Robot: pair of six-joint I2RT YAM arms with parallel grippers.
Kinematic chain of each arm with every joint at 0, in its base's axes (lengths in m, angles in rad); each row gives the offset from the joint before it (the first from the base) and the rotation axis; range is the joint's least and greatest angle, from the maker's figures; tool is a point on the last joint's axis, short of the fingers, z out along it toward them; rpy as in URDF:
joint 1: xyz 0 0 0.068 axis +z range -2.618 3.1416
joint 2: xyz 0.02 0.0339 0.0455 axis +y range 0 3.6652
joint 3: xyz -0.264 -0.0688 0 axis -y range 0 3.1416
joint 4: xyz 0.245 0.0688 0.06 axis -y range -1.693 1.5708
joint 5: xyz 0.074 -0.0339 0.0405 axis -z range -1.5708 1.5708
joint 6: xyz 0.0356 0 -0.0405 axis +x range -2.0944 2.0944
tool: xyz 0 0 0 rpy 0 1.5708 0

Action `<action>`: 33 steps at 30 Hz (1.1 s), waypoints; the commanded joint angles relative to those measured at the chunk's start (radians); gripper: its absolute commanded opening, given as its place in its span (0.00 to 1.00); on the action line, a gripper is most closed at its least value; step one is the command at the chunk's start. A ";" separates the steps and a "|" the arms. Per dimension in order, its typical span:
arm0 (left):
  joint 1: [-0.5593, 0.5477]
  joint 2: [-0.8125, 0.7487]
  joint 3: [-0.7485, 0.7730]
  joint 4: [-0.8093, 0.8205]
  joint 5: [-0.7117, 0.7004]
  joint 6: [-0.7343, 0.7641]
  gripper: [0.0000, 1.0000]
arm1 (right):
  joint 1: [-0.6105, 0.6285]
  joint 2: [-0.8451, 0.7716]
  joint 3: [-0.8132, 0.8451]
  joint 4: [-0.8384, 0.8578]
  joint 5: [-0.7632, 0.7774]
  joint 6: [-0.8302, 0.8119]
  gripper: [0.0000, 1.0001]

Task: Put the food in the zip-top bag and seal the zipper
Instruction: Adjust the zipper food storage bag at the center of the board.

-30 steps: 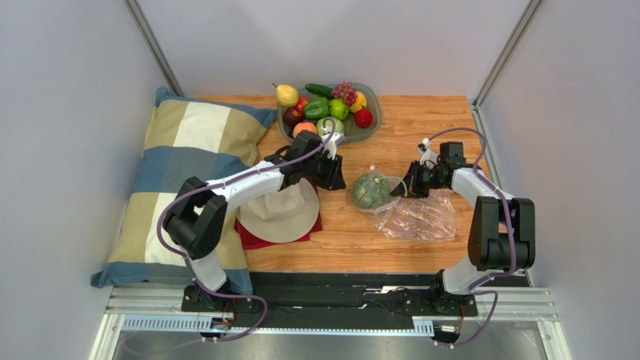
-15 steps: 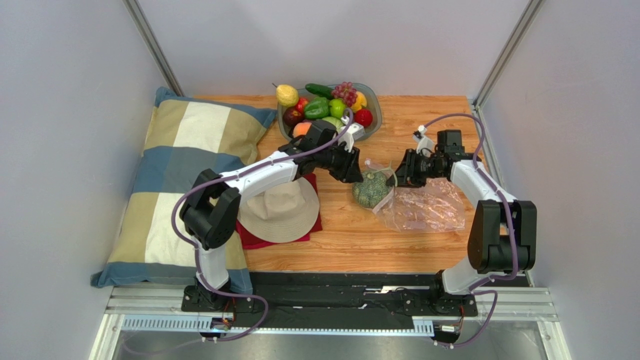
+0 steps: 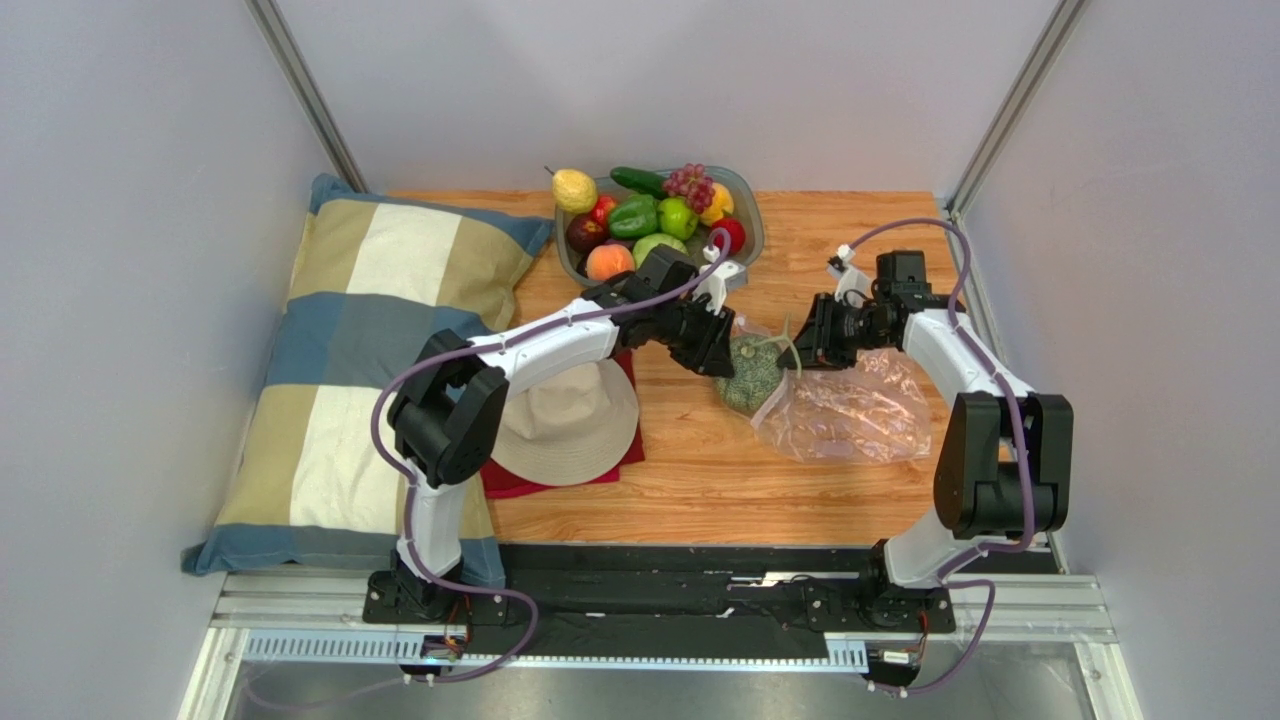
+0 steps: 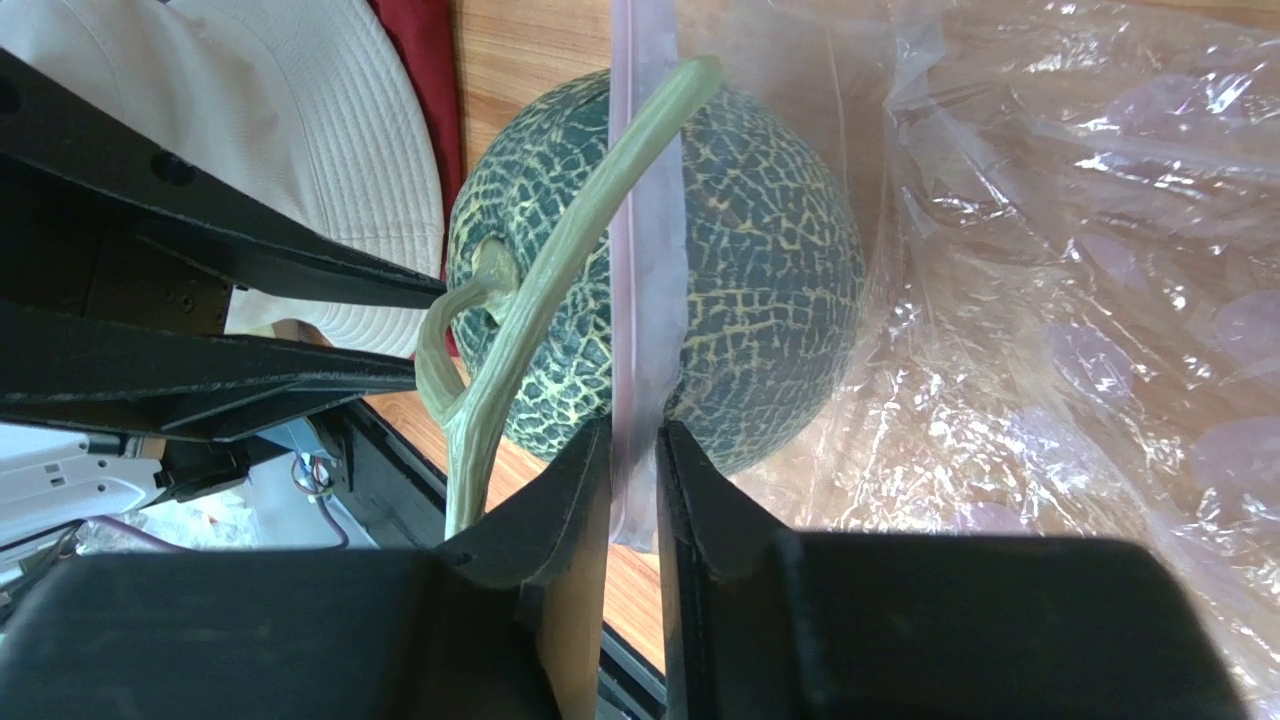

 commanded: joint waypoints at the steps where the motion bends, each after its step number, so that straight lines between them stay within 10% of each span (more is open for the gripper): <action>1: -0.044 0.042 0.092 -0.035 -0.026 0.049 0.36 | 0.007 -0.006 0.030 0.005 -0.048 -0.017 0.25; 5: -0.058 0.080 0.143 -0.088 -0.057 0.056 0.36 | 0.006 -0.018 0.018 -0.022 -0.061 -0.037 0.57; 10: -0.056 0.103 0.143 -0.085 -0.058 0.043 0.36 | 0.006 -0.058 -0.022 -0.017 -0.048 -0.067 0.72; 33: -0.012 0.051 0.071 -0.001 0.070 0.019 0.34 | -0.109 -0.128 0.037 0.069 -0.056 0.005 0.70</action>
